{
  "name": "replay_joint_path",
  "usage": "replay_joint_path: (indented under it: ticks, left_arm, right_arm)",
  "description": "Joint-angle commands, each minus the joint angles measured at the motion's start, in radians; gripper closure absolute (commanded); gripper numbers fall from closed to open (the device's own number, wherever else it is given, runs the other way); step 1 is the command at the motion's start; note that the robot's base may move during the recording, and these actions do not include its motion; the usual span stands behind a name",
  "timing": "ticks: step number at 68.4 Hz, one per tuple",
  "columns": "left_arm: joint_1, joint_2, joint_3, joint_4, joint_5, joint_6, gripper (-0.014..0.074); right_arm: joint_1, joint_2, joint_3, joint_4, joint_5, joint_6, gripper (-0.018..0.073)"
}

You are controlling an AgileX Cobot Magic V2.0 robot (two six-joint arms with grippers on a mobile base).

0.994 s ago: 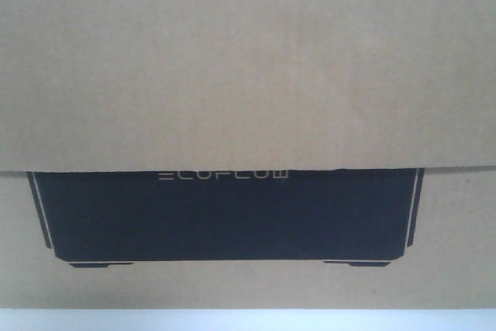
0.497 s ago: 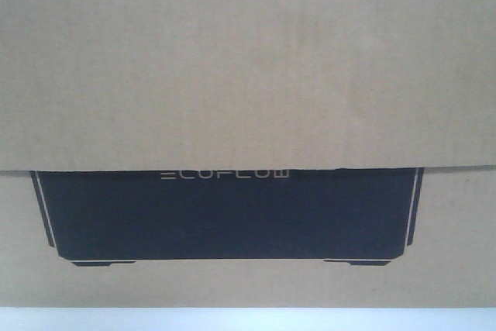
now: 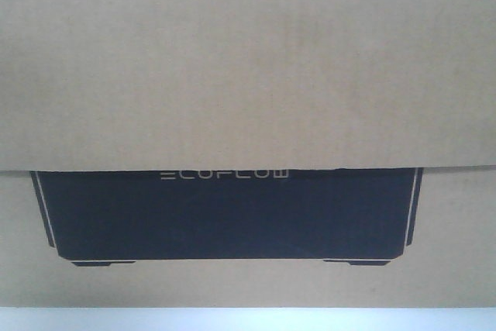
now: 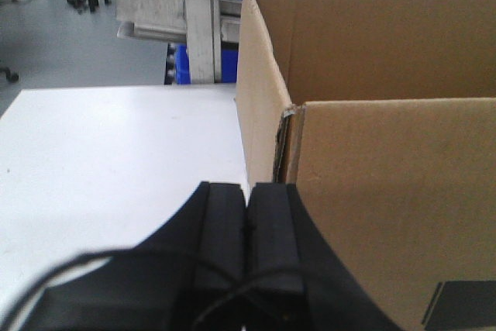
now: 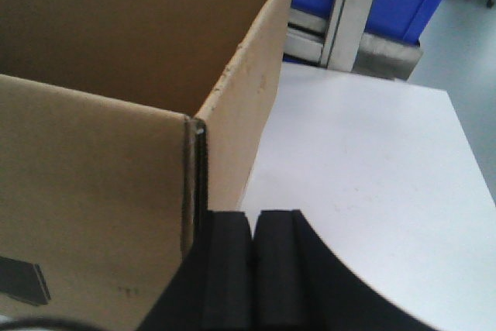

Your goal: Grab box from left shelf to table start

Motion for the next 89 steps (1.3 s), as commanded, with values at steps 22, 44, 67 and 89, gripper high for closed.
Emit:
replay_joint_path:
  ticks: [22,44,67,89]
  left_arm:
    - [-0.007,-0.013,0.01,0.016,-0.141,-0.002,0.0696]
    - [-0.007,-0.013,0.01,0.016,-0.141,-0.002,0.0696]
    - [0.055,-0.013,0.028,-0.147,-0.114,0.007,0.0696]
    - [0.22,-0.054,0.275,-0.187,-0.392,0.117,0.0696]
  right_arm:
    - [0.0,-0.043,0.054,-0.015,-0.212,-0.009,0.0501]
    - [0.0,-0.043,0.054,-0.015,-0.212,-0.009,0.0501]
    - [0.0,-0.043,0.054,-0.015,-0.212,-0.009,0.0501]
    - [0.0,-0.043,0.054,-0.015,-0.211,-0.009,0.0501]
